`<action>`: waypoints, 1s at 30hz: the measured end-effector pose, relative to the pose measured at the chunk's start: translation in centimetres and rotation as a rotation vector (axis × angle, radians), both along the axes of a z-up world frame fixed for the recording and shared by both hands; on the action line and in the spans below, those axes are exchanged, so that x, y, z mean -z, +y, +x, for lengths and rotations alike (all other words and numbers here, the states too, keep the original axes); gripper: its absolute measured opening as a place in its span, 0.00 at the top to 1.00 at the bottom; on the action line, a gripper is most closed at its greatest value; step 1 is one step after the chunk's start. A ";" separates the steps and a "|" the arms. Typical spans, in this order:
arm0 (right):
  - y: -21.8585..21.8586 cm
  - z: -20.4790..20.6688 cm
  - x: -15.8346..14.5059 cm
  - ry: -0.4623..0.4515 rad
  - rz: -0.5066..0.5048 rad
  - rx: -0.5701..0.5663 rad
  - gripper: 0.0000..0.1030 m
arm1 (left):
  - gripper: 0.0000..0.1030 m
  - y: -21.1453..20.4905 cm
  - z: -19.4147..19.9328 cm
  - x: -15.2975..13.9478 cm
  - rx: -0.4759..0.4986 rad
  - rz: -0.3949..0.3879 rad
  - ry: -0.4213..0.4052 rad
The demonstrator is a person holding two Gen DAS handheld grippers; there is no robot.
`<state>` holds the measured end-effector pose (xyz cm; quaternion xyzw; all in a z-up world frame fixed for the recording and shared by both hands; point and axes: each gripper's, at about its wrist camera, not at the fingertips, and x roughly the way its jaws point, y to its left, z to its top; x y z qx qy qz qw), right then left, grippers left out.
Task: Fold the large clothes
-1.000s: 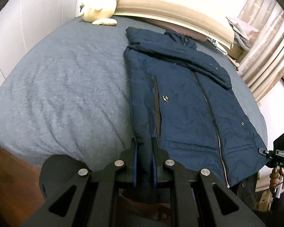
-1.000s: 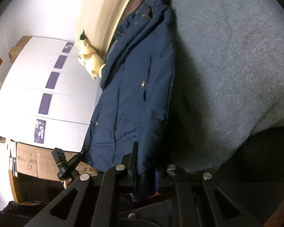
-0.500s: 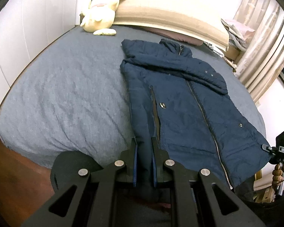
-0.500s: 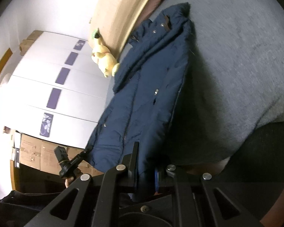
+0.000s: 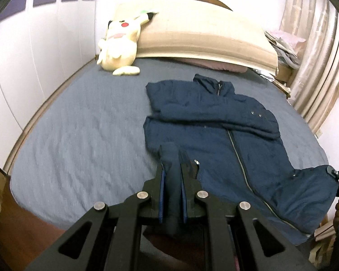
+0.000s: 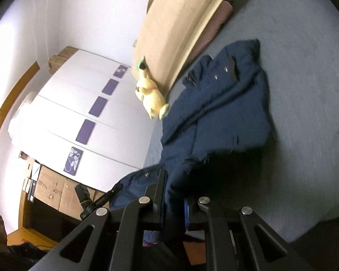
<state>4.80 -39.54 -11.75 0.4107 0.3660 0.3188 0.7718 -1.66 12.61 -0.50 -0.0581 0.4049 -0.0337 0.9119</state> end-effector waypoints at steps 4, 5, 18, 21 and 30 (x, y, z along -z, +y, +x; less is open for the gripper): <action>-0.5 1.2 -1.1 -0.027 0.009 0.023 0.88 | 0.88 -0.1 1.1 -0.9 0.004 0.009 -0.024; -0.5 1.4 -1.4 -0.033 0.010 0.028 0.88 | 0.88 -0.1 1.3 -1.1 0.000 0.012 -0.029; -1.3 2.5 -3.2 -0.063 0.010 0.072 0.88 | 0.88 0.2 3.6 -2.1 -0.017 -0.008 -0.053; -1.4 2.7 -3.6 -0.065 0.008 0.085 0.88 | 0.88 0.1 4.1 -2.2 -0.024 -0.013 -0.060; -1.3 2.8 -4.6 -0.069 -0.005 0.117 0.88 | 0.88 0.0 5.2 -2.5 -0.039 -0.009 -0.081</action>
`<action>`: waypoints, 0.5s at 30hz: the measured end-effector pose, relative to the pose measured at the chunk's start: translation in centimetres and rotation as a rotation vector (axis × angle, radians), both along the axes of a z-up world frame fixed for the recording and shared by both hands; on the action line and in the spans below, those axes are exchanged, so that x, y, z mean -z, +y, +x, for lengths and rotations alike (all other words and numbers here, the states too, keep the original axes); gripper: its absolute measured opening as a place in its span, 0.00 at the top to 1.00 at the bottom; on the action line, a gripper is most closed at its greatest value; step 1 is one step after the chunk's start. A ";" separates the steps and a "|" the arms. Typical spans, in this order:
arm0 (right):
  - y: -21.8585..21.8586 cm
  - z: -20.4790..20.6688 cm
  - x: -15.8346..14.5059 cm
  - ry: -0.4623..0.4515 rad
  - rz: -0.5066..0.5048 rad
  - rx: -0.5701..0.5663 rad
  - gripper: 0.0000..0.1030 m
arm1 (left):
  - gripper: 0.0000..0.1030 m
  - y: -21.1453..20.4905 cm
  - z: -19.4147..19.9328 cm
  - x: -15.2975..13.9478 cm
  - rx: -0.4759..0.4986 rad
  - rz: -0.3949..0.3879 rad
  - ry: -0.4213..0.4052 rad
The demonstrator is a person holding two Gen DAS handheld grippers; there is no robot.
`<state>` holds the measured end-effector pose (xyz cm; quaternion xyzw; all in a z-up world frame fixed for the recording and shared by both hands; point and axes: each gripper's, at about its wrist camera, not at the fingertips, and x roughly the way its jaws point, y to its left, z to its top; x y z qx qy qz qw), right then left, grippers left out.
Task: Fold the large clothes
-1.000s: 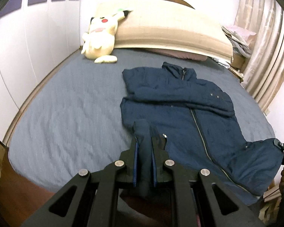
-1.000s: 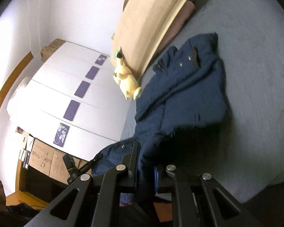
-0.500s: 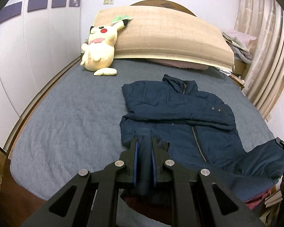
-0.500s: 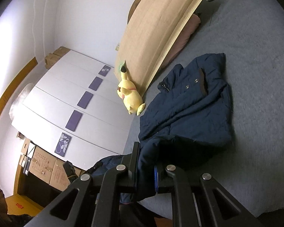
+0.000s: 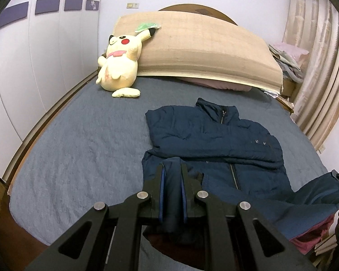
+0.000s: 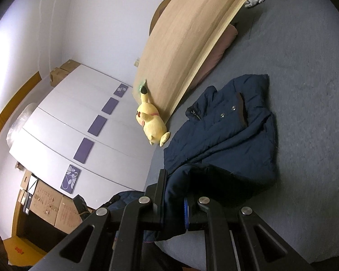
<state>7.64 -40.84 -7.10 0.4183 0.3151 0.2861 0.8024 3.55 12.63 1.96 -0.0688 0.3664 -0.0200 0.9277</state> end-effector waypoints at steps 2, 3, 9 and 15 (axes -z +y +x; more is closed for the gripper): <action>0.0 -0.3 -0.2 -0.009 0.001 0.005 0.88 | 0.88 0.1 -0.4 -0.2 -0.002 -0.001 -0.007; 0.0 -0.6 -0.3 -0.012 -0.002 0.009 0.88 | 0.88 0.2 -0.7 -0.2 -0.003 -0.001 -0.010; 0.3 -2.9 -1.6 -0.051 -0.027 0.016 0.88 | 0.88 0.6 -3.6 -0.1 -0.031 -0.005 -0.029; 0.7 -5.2 -2.6 -0.085 -0.057 0.009 0.88 | 0.88 1.3 -6.3 0.4 -0.062 -0.032 -0.023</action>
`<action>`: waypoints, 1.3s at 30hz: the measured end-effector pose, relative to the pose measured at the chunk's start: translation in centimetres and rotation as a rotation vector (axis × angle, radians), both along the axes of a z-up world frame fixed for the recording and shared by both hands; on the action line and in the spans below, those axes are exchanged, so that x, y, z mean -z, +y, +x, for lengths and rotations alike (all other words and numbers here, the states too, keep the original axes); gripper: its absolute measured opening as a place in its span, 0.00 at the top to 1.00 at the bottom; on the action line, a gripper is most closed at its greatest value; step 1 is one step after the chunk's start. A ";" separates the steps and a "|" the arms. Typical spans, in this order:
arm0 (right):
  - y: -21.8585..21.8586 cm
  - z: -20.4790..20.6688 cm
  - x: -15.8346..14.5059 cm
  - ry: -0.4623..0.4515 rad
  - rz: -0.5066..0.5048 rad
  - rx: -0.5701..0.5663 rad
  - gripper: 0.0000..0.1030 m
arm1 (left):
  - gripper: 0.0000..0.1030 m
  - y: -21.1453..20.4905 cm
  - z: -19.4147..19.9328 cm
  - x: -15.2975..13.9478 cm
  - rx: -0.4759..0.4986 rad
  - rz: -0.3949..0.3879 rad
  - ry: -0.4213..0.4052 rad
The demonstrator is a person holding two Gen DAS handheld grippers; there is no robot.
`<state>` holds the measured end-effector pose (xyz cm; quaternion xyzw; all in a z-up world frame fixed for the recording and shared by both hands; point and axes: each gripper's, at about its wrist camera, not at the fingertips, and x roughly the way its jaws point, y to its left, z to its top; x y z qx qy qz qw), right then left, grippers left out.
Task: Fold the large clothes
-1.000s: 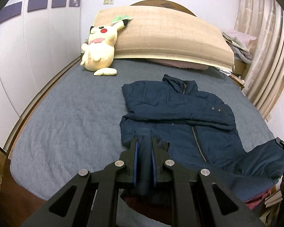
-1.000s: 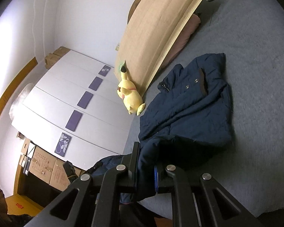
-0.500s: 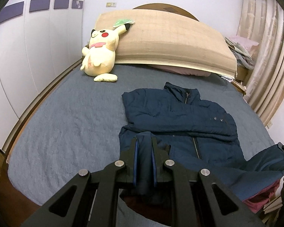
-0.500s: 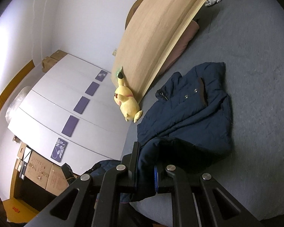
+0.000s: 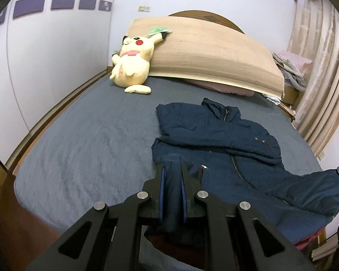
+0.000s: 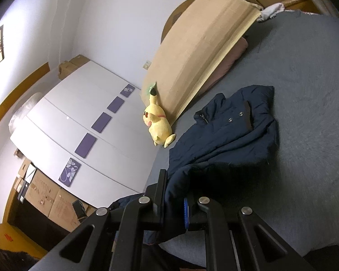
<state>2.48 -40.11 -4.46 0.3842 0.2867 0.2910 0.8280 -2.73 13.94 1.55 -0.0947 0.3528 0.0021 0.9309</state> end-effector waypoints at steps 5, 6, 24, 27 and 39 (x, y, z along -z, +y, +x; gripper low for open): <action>0.0 -1.3 -0.3 -0.014 -0.004 0.004 0.88 | 0.88 0.1 -1.2 -0.5 -0.004 -0.006 -0.016; -0.1 -1.6 -0.3 -0.015 -0.005 0.006 0.88 | 0.88 0.0 -1.5 -0.7 -0.003 -0.005 -0.022; -1.1 -4.2 -1.6 -0.041 -0.013 0.000 0.88 | 0.88 -0.3 -4.5 -3.3 0.004 -0.003 -0.069; -1.4 -4.3 -2.1 -0.056 -0.012 0.001 0.88 | 0.88 -0.4 -4.7 -3.7 0.008 0.010 -0.080; -1.9 -0.9 -2.3 -0.066 0.029 0.011 0.88 | 0.88 0.0 -0.6 -3.9 0.011 -0.023 -0.092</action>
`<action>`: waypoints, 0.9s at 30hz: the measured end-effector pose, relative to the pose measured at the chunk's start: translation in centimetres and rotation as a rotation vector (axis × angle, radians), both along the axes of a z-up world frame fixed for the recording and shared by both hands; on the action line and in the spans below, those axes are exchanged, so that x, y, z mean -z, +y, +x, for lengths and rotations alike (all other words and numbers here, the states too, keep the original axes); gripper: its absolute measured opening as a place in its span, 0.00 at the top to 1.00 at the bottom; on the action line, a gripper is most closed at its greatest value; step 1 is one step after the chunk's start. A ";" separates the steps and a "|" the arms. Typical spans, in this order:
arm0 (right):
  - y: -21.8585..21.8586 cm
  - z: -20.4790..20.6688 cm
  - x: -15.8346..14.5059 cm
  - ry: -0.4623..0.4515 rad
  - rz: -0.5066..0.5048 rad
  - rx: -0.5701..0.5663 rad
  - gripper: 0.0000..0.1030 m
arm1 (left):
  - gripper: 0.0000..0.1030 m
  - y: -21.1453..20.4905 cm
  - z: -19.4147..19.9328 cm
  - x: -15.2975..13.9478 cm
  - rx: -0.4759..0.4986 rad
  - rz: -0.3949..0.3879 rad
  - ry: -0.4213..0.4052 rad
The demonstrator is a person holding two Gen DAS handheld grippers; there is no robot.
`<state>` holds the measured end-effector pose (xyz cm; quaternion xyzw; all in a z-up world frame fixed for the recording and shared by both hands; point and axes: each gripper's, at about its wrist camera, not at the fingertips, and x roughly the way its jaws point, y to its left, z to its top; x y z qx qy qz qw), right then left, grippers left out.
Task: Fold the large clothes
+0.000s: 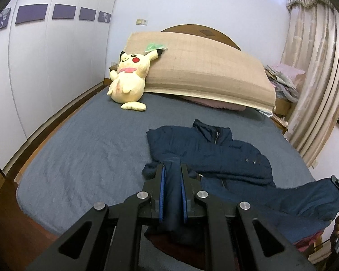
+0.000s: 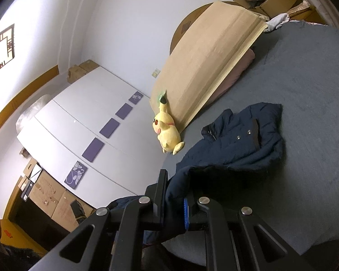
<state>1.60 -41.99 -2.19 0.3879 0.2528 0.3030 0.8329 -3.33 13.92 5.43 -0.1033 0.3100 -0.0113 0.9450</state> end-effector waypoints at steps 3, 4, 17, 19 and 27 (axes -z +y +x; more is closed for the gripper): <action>0.0 1.3 -0.3 -0.001 0.003 0.003 0.88 | 0.88 -0.1 1.4 -0.3 0.001 -0.003 -0.004; 0.0 1.9 -0.5 0.000 0.002 0.005 0.88 | 0.88 -0.1 2.0 -0.3 0.002 -0.005 -0.003; -0.2 7.1 -0.2 0.029 0.020 0.050 0.88 | 0.88 -0.8 7.0 -0.1 -0.039 0.007 0.029; -0.3 7.7 0.1 0.041 0.028 0.056 0.88 | 0.87 -1.0 7.5 0.0 -0.045 0.019 0.036; -0.7 9.4 0.9 0.079 0.039 0.087 0.88 | 0.87 -1.7 9.0 0.4 -0.056 0.051 0.060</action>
